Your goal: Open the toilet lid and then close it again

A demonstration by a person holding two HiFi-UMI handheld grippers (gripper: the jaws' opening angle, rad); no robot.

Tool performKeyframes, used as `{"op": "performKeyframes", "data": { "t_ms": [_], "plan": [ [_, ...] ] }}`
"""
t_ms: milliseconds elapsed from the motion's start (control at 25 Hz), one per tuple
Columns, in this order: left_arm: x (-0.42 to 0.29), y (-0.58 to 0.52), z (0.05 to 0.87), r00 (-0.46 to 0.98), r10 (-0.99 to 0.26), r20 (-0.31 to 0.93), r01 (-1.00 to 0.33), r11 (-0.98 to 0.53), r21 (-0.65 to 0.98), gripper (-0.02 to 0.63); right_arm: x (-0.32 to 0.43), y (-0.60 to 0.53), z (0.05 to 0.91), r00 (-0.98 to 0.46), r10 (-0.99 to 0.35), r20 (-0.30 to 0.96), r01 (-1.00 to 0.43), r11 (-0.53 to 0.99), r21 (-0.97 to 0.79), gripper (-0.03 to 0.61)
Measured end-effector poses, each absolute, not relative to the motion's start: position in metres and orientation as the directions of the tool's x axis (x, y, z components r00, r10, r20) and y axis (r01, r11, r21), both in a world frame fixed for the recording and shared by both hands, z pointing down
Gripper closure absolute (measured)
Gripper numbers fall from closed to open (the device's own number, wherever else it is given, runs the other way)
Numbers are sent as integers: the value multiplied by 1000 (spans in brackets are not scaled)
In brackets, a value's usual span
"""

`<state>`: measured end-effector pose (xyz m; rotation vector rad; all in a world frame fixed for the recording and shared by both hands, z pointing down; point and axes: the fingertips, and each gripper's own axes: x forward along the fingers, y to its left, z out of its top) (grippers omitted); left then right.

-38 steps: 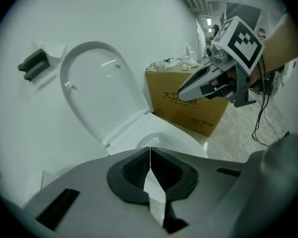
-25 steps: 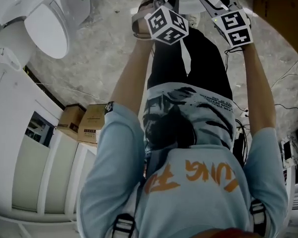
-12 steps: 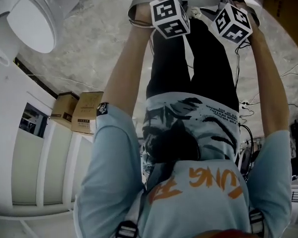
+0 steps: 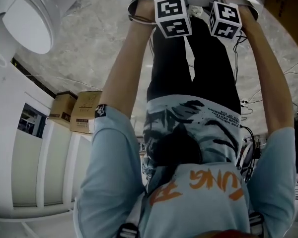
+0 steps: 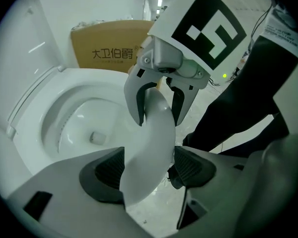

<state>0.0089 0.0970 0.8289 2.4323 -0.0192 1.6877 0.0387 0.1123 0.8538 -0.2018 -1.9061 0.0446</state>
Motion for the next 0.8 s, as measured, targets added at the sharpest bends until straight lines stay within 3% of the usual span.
{"op": "performKeyframes", "data": {
  "t_ms": [240, 800],
  "plan": [
    [15, 108, 831, 338, 95, 936, -65, -990, 123, 282, 42, 116, 851, -257, 167, 952, 148, 980, -132, 282],
    [20, 100, 790, 296, -148, 944, 15, -987, -160, 275, 37, 111, 774, -376, 215, 901, 121, 976, -183, 290]
  ]
}}
